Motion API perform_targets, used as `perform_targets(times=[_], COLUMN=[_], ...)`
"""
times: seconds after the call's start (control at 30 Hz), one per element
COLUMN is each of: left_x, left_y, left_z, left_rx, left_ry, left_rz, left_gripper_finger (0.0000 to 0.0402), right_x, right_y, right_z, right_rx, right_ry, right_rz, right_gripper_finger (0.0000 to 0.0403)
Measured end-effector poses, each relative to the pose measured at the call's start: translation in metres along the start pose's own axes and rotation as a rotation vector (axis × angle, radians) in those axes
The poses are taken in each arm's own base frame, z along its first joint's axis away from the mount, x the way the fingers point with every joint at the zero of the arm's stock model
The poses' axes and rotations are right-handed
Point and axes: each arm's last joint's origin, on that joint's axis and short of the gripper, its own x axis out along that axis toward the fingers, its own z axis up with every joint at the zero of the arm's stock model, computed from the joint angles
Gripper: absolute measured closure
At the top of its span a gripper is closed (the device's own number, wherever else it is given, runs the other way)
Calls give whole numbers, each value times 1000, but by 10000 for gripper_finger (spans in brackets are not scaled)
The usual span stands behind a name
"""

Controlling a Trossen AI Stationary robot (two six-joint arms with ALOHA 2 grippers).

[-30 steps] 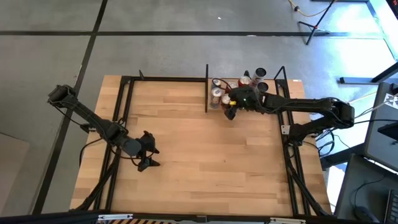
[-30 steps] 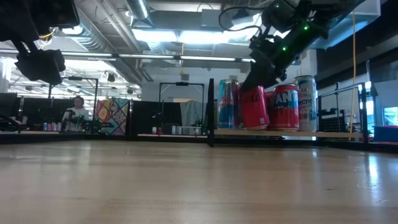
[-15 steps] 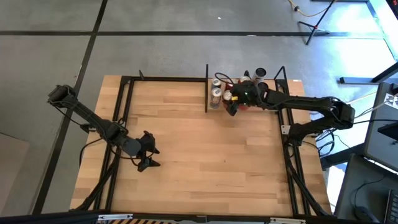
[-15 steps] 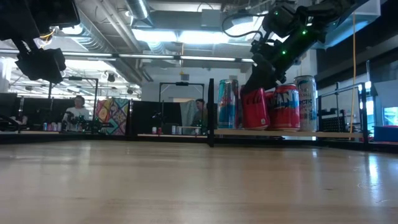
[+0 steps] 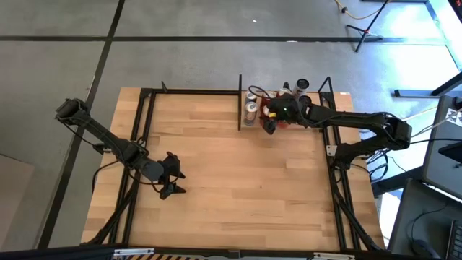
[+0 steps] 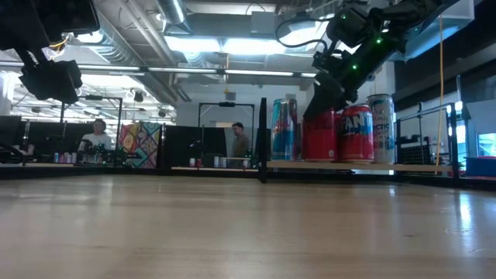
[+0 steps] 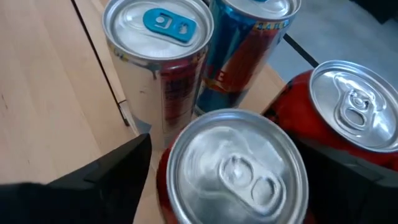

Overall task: Place canned beverage on shelf
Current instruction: Put the red-black soda can on the shelf aligned with the other red-black soda can, then return to Home Position

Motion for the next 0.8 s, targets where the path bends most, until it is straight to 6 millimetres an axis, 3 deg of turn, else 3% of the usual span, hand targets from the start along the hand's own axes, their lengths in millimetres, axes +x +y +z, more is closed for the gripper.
perform_targets(times=[0.47, 0.67, 0.8], left_x=[0, 0, -1], left_y=[0, -4, -10], left_z=[0, 4, 8], left_rx=[-1, -32, -88], left_ry=[0, -35, -58], left_rz=[0, -45, -121], left_gripper_finger=[75, 75, 75], right_x=[-1, -8, -28], right_y=[-1, -2, -4], right_z=[2, 17, 40], right_rx=[-53, -72, -44], right_ry=[-5, -15, 10], right_rz=[-26, -23, 63], right_gripper_finger=[57, 57, 57])
